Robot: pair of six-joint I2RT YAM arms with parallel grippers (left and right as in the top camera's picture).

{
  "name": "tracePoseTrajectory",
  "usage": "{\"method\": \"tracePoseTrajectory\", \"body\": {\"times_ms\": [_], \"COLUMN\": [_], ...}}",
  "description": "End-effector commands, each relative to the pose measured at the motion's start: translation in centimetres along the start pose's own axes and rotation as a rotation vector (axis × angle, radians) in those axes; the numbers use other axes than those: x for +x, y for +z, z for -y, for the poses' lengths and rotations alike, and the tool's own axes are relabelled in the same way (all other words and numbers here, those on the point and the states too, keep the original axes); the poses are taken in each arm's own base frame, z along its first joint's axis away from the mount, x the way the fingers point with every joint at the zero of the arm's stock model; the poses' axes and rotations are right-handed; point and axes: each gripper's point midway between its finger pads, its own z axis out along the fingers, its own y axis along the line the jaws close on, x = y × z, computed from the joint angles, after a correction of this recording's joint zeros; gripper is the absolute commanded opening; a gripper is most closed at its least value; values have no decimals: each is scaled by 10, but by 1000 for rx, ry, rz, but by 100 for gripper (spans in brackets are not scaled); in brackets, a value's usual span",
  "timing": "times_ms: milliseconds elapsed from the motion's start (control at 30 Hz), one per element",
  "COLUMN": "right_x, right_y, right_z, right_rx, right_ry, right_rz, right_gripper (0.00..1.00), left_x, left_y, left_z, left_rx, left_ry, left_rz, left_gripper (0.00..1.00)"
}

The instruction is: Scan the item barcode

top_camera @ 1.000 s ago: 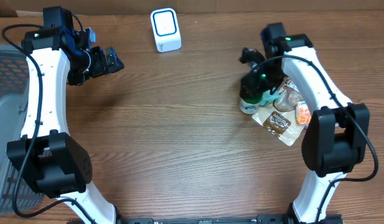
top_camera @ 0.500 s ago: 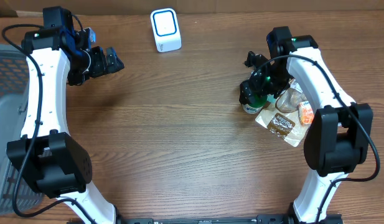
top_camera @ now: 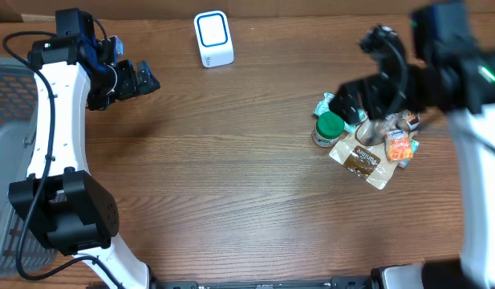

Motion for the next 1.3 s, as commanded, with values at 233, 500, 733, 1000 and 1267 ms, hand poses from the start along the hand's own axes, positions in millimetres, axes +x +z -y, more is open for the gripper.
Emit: {"method": "tracePoseTrajectory", "body": {"times_ms": [233, 500, 733, 1000, 1267], "right_x": [23, 19, -8, -37, 2], "right_y": [-43, -43, -47, -74, -54], "right_z": [-29, -23, -15, -2, 14], "right_rx": [-51, -18, 30, 153, 243], "right_ry": [13, 5, -37, -133, -209], "right_rz": [70, 86, 203, 563, 854], "right_gripper": [100, 100, 100, 100, 100], "left_x": [-5, -5, -5, -5, -5], "left_y": [-6, -6, -6, -6, -6], "left_z": [-3, -3, -3, -3, -3], "left_rx": [-7, -7, -7, -7, -7], "left_ry": [7, 7, 7, 7, 7], "left_rz": [20, 20, 20, 20, 20], "left_gripper": [99, 99, 100, 99, 100]}}
